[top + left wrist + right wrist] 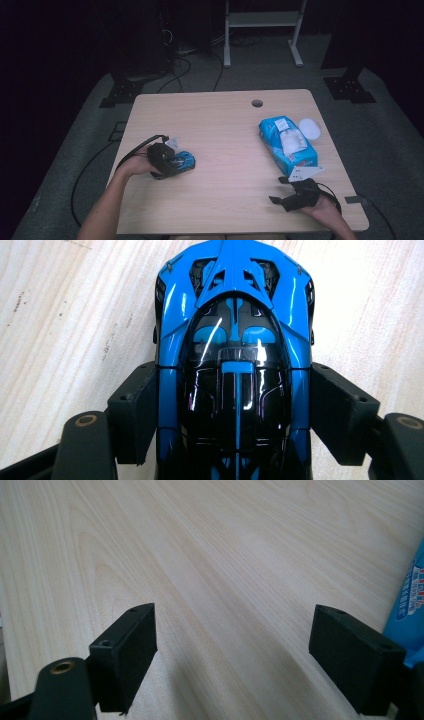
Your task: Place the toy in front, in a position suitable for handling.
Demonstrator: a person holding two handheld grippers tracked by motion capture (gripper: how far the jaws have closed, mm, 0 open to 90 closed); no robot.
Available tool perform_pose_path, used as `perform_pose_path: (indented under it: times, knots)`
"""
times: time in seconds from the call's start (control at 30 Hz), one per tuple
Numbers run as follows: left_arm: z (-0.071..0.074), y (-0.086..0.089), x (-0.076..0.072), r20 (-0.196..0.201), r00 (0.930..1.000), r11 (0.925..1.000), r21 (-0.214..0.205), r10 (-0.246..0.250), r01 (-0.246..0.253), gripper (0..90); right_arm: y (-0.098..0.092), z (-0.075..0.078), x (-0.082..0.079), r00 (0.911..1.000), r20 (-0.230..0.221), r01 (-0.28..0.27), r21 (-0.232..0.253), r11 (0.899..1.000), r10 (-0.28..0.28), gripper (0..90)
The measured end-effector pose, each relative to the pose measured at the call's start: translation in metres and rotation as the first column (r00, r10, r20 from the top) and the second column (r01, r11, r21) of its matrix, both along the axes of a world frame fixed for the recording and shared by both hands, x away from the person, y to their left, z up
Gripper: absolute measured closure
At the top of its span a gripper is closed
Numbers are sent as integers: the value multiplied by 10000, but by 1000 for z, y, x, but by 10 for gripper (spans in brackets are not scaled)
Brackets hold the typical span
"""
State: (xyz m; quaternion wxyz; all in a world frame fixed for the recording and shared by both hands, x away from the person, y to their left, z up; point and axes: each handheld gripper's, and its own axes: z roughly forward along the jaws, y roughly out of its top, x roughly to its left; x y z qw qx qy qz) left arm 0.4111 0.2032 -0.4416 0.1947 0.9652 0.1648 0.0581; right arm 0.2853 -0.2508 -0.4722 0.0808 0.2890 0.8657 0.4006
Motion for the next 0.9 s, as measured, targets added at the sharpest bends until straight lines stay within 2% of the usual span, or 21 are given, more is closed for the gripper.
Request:
perform_pose_path:
  times: [0.27, 0.3, 0.5, 0.7, 0.77, 0.9]
  knots:
    - [11, 3, -1, 191, 9998, 9999, -126, 23, -20, 280, 0, 0, 0, 10000, 0, 9, -3, 10000, -9, 184]
    - [14, 4, -1, 246, 9997, 9996, -263, 61, -54, 280, 0, 0, 0, 10000, 0, 9, -14, 10000, -9, 184]
    - [6, 1, -2, 108, 9999, 9997, 249, -41, 38, 280, 1, 1, 0, 10000, 19, -2, -15, 10000, 2, 184]
    - [0, -4, 0, 66, 9999, 9991, 408, -93, 90, 280, -1, 1, 0, 10000, 21, 52, 34, 10000, -52, 184]
    - [-1, -3, 1, 49, 10000, 9995, 325, -64, 62, 280, -2, 1, 0, 10000, 37, 48, 39, 10000, -48, 184]
    - [-4, 0, 0, 123, 9999, 9999, -120, 103, -102, 281, -2, 2, -1, 10000, 41, 83, 63, 9999, -83, 184]
